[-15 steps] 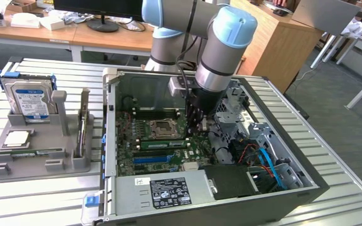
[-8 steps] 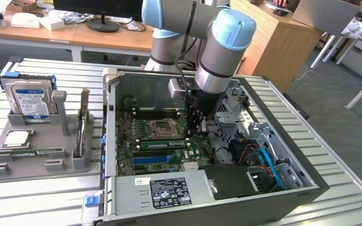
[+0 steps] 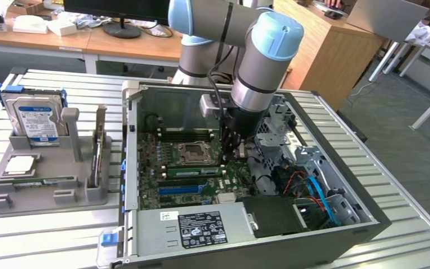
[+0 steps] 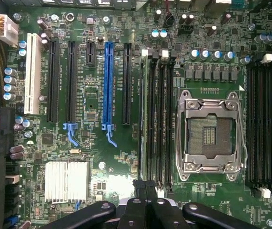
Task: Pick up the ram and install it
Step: 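Press down the ram until it locks into place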
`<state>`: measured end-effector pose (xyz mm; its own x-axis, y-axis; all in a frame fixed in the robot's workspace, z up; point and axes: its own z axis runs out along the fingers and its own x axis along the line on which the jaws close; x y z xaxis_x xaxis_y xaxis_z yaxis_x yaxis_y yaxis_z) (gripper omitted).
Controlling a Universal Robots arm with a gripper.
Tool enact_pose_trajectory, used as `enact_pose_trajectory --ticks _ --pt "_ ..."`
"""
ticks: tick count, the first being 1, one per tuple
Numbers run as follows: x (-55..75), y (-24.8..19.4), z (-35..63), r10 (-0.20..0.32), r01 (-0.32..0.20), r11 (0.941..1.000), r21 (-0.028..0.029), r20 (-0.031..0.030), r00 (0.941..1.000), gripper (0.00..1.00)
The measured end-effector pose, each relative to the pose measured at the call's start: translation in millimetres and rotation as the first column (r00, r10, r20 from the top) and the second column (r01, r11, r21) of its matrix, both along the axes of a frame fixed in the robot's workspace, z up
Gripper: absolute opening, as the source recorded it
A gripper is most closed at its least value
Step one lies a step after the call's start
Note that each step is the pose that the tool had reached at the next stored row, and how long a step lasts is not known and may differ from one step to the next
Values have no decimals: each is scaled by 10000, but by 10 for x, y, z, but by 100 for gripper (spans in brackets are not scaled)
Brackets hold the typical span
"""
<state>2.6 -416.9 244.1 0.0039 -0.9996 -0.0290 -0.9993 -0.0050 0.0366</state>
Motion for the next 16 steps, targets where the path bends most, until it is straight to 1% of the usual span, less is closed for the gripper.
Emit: enact_pose_trajectory --ticks 4,9,16 --pt "0 29 -3 2 -2 10000 -4 -1 10000 10" --pt "0 29 -4 2 -2 10000 -5 -2 10000 10" --pt "0 29 -69 2 -2 10000 -4 -1 10000 10"
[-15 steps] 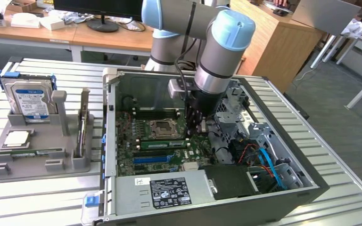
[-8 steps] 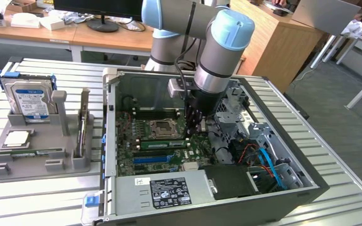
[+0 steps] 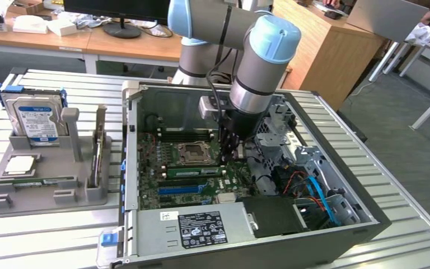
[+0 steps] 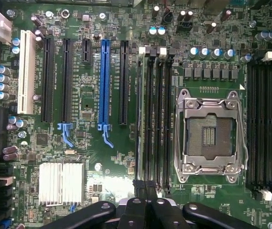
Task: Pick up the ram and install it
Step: 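Press down the ram until it locks into place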
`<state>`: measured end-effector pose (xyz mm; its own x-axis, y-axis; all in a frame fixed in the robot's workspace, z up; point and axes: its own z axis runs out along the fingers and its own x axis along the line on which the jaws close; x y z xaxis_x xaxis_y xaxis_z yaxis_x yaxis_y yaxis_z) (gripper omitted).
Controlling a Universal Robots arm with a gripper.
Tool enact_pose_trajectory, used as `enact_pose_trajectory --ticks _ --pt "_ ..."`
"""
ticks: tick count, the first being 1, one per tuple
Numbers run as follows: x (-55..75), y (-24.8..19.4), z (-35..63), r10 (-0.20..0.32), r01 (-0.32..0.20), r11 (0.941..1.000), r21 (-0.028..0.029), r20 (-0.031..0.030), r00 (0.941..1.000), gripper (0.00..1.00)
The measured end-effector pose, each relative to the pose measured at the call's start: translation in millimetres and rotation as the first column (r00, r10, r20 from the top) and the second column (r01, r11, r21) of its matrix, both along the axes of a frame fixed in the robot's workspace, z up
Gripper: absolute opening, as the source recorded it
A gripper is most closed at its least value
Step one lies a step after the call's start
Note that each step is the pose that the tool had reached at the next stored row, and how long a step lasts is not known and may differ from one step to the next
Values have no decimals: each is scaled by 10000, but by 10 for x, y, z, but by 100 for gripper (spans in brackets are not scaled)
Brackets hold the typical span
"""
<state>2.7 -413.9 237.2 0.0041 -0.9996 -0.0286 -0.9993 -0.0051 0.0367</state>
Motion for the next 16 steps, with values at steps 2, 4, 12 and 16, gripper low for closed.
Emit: enact_pose_trajectory --ticks 2,4,12,16 --pt "0 0 -15 0 0 10000 1 0 10000 10" --pt "0 0 -28 0 0 10000 0 0 10000 10" --pt "23 0 -44 55 -55 10000 0 8 10000 10" --pt "22 0 -46 85 -85 10000 0 41 10000 10"
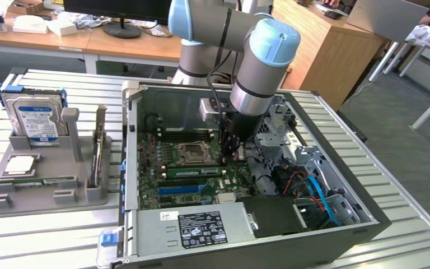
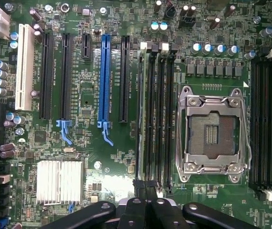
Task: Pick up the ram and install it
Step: 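Press down the ram until it locks into place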
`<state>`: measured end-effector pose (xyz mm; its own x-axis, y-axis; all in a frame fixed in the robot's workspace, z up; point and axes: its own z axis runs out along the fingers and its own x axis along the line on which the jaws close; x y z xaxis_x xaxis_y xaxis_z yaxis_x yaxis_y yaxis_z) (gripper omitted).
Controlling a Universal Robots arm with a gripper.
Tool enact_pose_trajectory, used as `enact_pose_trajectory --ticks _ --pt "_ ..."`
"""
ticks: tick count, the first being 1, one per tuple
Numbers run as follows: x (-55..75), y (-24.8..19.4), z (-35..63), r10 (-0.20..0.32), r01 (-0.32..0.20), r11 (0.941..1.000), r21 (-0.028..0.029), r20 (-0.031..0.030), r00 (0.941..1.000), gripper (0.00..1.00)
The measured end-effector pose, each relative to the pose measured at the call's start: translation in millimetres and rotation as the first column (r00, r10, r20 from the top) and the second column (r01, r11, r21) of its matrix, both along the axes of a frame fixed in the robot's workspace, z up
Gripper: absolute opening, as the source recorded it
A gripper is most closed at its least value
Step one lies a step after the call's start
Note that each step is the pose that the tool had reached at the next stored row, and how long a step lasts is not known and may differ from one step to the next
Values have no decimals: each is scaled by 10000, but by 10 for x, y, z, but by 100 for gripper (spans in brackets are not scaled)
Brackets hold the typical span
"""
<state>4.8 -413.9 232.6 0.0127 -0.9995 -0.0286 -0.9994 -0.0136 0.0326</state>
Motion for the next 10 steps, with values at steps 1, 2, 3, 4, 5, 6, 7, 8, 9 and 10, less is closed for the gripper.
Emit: enact_pose_trajectory --ticks 1,2,3,4,5,6,7,8,9,10 --pt "0 0 0 12 -12 10000 0 11 10000 10" --pt "-1 0 -1 23 -23 10000 0 24 10000 10" --pt "-3 0 -1 34 -34 10000 1 41 10000 10" --pt "-2 0 -2 50 -50 10000 1 56 10000 10" --pt "-2 0 -2 57 -57 10000 1 62 10000 10" --pt "-2 0 -2 59 -59 10000 1 66 10000 10" --pt "-3 0 -3 59 -59 10000 1 71 10000 10" --pt "-4 1 -6 61 -61 10000 3 75 10000 10" --pt "-4 1 -10 61 -61 10000 4 78 10000 10" --pt "-4 1 -14 61 -61 10000 4 78 10000 10"
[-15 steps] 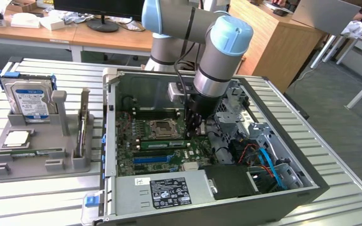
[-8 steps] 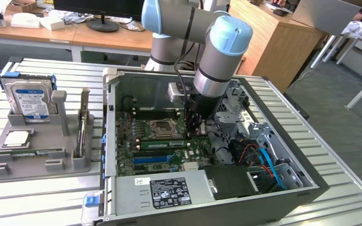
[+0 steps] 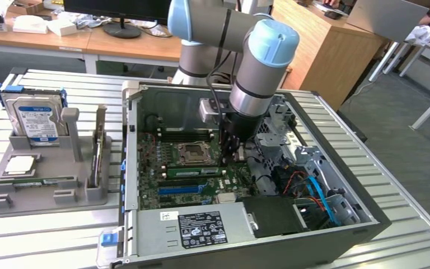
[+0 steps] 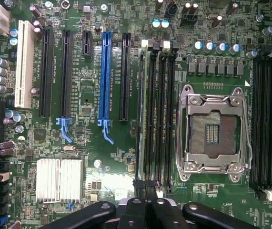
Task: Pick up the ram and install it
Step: 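Press down the ram until it locks into place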
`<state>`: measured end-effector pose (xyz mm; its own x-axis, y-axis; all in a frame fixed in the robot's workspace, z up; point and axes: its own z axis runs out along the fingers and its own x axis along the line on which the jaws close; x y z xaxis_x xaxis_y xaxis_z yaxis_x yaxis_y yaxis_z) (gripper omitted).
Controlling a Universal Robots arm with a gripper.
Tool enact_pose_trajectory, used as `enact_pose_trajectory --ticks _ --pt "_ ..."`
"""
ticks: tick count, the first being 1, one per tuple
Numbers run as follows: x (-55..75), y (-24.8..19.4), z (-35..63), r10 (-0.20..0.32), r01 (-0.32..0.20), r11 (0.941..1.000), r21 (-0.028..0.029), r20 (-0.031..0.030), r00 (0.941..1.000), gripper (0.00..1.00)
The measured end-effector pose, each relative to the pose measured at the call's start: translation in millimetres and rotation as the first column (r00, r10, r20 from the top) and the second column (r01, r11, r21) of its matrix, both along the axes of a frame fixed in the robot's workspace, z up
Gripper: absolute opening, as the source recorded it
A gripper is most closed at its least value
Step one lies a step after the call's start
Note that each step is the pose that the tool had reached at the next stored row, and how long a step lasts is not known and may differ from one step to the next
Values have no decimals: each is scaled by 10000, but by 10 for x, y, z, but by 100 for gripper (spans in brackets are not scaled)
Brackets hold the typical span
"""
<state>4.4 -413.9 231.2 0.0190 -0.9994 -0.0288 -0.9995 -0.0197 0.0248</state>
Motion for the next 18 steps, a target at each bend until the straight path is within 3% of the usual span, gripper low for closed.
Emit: enact_pose_trajectory --ticks 18 --pt "-1 -1 -44 0 0 10000 -5 -2 10000 10"
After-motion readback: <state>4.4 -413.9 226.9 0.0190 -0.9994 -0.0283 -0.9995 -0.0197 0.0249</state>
